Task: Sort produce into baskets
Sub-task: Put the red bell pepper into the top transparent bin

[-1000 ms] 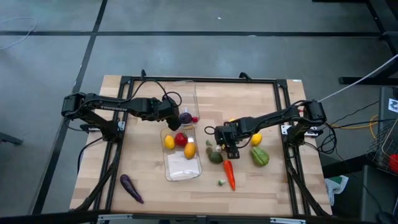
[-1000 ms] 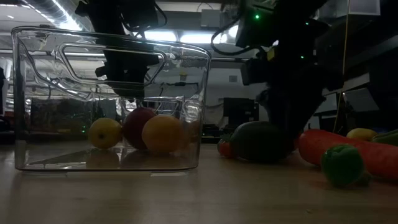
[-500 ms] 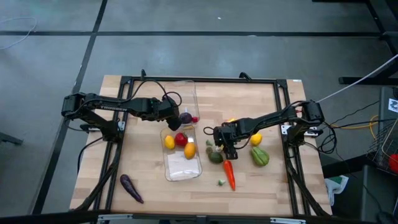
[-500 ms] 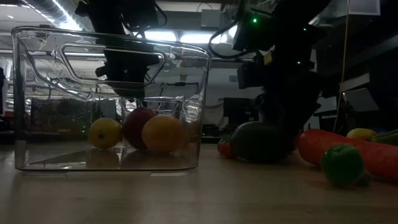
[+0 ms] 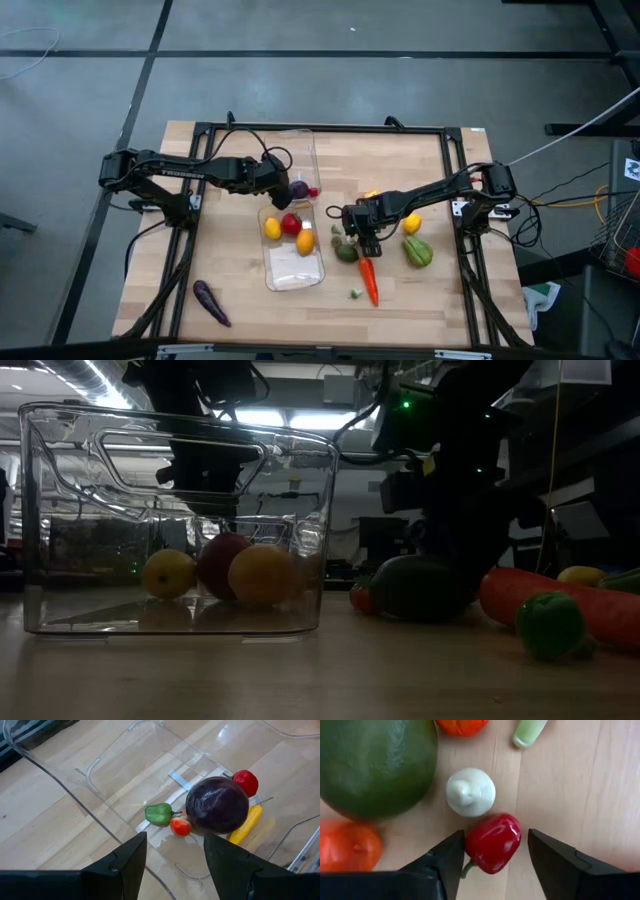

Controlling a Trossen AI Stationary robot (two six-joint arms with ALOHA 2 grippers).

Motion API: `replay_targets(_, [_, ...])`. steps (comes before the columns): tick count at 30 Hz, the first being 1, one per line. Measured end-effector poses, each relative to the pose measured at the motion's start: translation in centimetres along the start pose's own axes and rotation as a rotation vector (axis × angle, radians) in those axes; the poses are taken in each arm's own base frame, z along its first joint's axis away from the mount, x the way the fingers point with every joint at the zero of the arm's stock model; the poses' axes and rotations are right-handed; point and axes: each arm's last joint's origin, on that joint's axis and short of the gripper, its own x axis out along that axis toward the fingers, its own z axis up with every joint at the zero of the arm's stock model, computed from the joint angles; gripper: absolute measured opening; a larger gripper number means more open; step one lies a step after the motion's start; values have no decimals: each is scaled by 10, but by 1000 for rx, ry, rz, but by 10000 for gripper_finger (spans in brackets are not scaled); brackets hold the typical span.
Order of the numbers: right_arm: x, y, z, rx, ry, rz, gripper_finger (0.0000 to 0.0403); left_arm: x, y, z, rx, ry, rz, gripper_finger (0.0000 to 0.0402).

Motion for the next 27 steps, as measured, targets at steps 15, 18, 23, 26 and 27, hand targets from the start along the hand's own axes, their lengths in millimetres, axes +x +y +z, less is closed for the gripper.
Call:
replay_targets(15, [-9, 1, 11, -3, -32, 0, 149, 0, 0, 0, 1, 0, 0, 194])
replay_targets(18, [-16, 1, 16, -20, -20, 0, 148, 0, 0, 0, 1, 0, 0, 194])
replay_targets(23, [-31, 2, 25, -70, -1, -5, 148, 0, 0, 0, 1, 0, 1, 194])
replay_targets(26, [-39, 2, 31, -109, -5, -27, 147, 0, 0, 0, 2, 0, 1, 194])
replay_targets(27, [-43, 2, 33, -123, -10, -34, 147, 0, 0, 0, 1, 0, 1, 194])
